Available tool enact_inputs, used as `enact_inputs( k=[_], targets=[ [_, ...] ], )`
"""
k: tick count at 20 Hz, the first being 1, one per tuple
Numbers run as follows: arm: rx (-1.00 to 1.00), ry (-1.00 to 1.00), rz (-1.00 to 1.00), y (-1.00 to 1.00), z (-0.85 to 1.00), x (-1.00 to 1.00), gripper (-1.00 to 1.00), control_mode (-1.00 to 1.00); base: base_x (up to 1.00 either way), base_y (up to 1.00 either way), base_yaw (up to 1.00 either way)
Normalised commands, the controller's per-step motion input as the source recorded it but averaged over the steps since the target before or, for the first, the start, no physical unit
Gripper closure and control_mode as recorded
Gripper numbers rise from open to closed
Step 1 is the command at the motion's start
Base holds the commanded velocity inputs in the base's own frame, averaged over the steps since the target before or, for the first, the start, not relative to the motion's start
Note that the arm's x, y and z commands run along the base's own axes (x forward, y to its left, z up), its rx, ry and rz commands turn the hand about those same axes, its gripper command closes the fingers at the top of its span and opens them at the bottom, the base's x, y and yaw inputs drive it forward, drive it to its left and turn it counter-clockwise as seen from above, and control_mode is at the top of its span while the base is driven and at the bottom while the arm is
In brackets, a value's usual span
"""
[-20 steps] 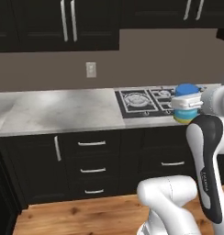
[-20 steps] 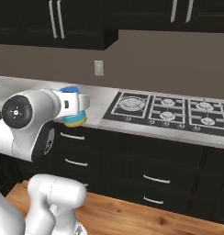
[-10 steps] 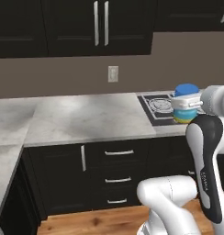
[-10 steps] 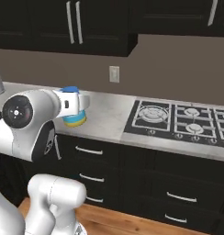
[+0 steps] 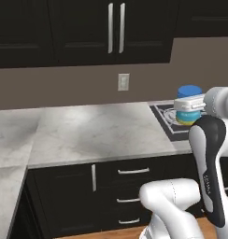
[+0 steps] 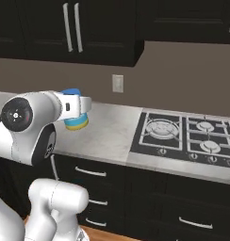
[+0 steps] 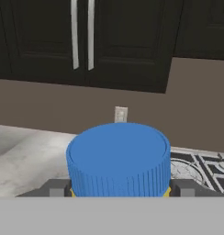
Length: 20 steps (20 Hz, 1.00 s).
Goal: Take 2 condiments from the cabinet and move them on the counter near the stove.Make sure the condiments are lined up with each other, next to each other.
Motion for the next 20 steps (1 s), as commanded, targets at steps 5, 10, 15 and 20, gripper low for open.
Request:
enact_inputs(
  k=[5,10,15,20],
  targets=[
    [0.00,0.00,0.00,0.00,0.00,0.00,1.00,1.00,0.60,0.17,-0.06],
    [0.00,0.00,0.00,0.00,0.00,0.00,1.00,1.00,0.59,0.36,-0.08],
    [0.00,0.00,0.00,0.00,0.00,0.00,1.00,1.00,0.49,0.45,-0.08],
    [0.00,0.00,0.00,0.00,0.00,0.00,1.00,1.00,0.28,0.21,-0.04]
  ],
)
